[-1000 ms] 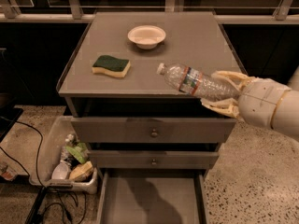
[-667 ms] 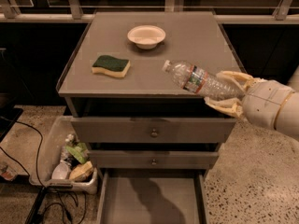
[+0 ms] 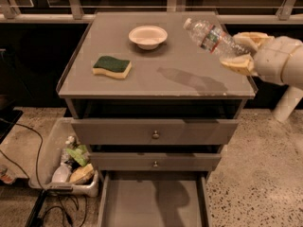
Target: Pick water bottle from bottom drawer and place on counter
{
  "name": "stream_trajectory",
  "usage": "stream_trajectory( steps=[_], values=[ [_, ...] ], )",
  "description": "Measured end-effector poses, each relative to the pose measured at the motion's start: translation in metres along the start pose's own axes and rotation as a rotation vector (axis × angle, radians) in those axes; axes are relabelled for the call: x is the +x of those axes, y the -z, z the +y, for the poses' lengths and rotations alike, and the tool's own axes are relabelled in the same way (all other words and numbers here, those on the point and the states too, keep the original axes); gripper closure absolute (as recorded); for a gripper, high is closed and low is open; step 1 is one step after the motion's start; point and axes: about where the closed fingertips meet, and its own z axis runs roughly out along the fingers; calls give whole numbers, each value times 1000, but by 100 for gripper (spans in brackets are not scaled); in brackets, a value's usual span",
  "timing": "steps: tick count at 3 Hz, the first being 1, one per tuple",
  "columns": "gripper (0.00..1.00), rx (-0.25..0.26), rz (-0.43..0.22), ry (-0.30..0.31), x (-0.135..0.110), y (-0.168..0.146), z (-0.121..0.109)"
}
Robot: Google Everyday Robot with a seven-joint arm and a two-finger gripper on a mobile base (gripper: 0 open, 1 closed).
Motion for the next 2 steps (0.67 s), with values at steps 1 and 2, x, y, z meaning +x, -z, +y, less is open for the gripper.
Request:
stream_trajectory(
  steps=[1, 2],
  values=[
    [100, 42, 77, -15, 19, -28, -60],
    [100, -3, 94, -35, 22, -83, -66]
  ],
)
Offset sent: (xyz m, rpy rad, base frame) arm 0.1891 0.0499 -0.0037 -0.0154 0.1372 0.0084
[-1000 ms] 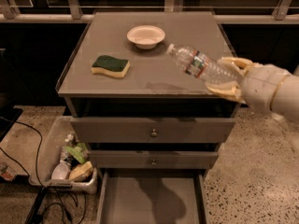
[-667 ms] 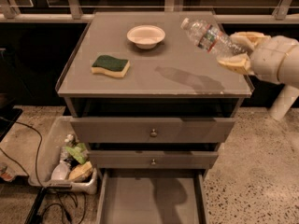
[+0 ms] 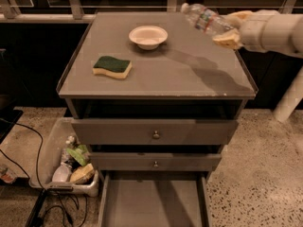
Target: Pick water bottle from bottom drawer and place on counter
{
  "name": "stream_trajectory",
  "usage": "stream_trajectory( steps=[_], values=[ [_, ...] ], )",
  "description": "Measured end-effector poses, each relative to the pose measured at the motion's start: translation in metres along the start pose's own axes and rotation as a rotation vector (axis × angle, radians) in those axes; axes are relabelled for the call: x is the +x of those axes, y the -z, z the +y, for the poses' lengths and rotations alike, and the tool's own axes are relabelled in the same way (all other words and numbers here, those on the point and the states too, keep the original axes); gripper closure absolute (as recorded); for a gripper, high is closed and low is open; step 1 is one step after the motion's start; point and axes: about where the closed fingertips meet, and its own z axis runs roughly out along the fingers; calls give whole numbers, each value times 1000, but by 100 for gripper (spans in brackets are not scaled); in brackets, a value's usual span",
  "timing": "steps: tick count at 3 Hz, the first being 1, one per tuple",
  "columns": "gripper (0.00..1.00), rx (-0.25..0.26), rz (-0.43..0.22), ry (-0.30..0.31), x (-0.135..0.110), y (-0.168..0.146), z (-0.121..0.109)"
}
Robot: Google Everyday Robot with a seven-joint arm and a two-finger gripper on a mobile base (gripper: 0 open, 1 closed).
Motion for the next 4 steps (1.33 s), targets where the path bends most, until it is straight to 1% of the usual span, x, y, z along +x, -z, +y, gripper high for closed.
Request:
stream_trajectory(
  steps=[1, 2, 3, 4],
  values=[
    [100, -140, 59, 92, -8, -64, 44],
    [100, -145, 56, 92, -6, -57, 51],
    [100, -167, 54, 85, -2, -47, 64],
    [100, -198, 36, 59, 2, -36, 76]
  ],
)
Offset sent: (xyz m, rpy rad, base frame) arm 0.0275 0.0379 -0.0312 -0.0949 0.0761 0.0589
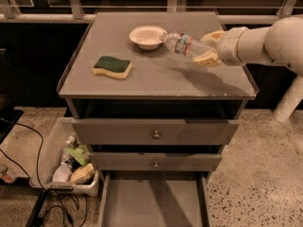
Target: Pick water bottle from bottom drawer and place on counter
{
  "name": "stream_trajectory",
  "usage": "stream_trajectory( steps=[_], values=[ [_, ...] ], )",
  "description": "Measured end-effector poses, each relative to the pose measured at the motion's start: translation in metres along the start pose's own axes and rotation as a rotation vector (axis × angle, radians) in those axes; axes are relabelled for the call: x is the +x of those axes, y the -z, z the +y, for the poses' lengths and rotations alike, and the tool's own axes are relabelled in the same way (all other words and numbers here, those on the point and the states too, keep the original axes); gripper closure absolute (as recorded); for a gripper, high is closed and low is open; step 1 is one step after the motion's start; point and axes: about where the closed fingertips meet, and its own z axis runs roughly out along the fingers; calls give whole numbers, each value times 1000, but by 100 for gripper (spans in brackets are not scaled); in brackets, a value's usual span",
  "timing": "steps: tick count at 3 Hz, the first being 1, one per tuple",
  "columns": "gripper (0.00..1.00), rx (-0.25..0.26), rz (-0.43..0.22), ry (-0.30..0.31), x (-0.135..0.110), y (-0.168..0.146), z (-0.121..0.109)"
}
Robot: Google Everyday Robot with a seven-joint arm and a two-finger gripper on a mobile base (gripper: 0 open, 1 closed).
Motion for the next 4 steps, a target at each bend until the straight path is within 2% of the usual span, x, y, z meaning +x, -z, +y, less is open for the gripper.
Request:
stream_trajectory(
  steps=[1, 3, 4],
  values=[
    [100, -38, -27, -31, 1, 2, 13],
    [100, -108, -31, -121, 15, -8, 28],
    [85, -110, -30, -126, 16, -8, 28]
  ],
)
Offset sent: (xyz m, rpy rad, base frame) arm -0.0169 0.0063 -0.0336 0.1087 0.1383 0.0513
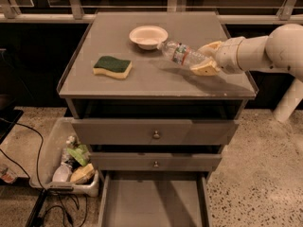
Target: Pick water bottle from bottom drawer and place on counter
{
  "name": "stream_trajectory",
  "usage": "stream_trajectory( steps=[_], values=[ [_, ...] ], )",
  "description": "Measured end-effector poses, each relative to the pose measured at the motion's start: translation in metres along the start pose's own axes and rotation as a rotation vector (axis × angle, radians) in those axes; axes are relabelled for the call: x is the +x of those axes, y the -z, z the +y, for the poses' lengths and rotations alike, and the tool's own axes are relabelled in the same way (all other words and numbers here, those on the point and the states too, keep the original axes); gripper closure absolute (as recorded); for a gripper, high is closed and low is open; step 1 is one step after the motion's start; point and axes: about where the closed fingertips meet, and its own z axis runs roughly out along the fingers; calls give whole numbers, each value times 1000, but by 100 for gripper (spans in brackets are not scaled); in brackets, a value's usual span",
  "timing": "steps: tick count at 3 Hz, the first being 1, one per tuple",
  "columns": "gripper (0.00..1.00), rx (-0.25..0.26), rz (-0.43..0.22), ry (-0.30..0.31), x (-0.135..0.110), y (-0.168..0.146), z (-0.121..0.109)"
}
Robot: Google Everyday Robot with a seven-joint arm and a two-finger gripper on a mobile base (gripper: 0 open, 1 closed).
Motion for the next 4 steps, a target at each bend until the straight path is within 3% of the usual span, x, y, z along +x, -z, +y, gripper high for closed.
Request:
stream_trajectory(
  steps=[3, 4],
  values=[
    [15, 0, 0, 0, 0, 0, 0],
    [0, 0, 0, 0, 0, 0, 0]
  ],
)
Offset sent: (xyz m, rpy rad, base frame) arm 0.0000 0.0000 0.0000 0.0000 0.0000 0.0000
